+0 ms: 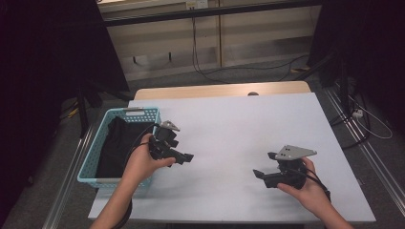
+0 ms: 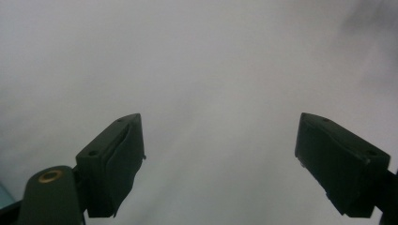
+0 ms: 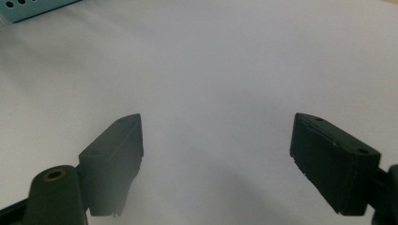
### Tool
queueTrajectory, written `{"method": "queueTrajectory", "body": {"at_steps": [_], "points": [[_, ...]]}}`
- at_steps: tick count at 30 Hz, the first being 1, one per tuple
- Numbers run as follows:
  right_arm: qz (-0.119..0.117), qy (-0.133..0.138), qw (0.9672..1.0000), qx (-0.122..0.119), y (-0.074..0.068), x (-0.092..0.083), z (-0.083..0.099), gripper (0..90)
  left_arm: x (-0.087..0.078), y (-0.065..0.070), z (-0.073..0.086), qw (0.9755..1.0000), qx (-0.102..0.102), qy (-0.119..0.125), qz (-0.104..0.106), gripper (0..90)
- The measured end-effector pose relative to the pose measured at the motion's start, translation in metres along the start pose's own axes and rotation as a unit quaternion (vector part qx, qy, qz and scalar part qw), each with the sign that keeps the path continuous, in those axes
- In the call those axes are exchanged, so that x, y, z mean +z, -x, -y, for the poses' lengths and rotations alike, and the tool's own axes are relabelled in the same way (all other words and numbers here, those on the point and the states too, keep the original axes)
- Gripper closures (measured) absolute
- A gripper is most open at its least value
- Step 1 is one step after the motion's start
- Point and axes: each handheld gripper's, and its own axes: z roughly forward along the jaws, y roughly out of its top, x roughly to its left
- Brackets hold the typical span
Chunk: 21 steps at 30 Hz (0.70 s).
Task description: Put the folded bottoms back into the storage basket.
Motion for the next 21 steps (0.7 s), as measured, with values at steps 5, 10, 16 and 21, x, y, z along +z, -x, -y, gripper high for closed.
{"method": "queueTrajectory", "body": {"at_steps": [5,10,16,21], "points": [[0.001,0.001,1.0,0.002,0.001,-0.002,0.003,16.8,0.006,0.003,0.008,1.0,-0.003,0.002,0.005,15.0],[0.003,0.003,1.0,0.006,0.003,-0.005,0.005,16.7,0.01,0.005,0.017,0.9999,-0.004,0.009,0.013,14.6],[0.0,-0.004,1.0,0.006,0.004,-0.005,0.01,16.6,0.012,0.008,0.025,0.9997,-0.007,0.017,0.019,14.3],[0.001,-0.016,0.9999,0.004,0.005,-0.005,0.015,16.5,0.013,0.008,0.033,0.9995,-0.006,0.022,0.022,13.9]]}}
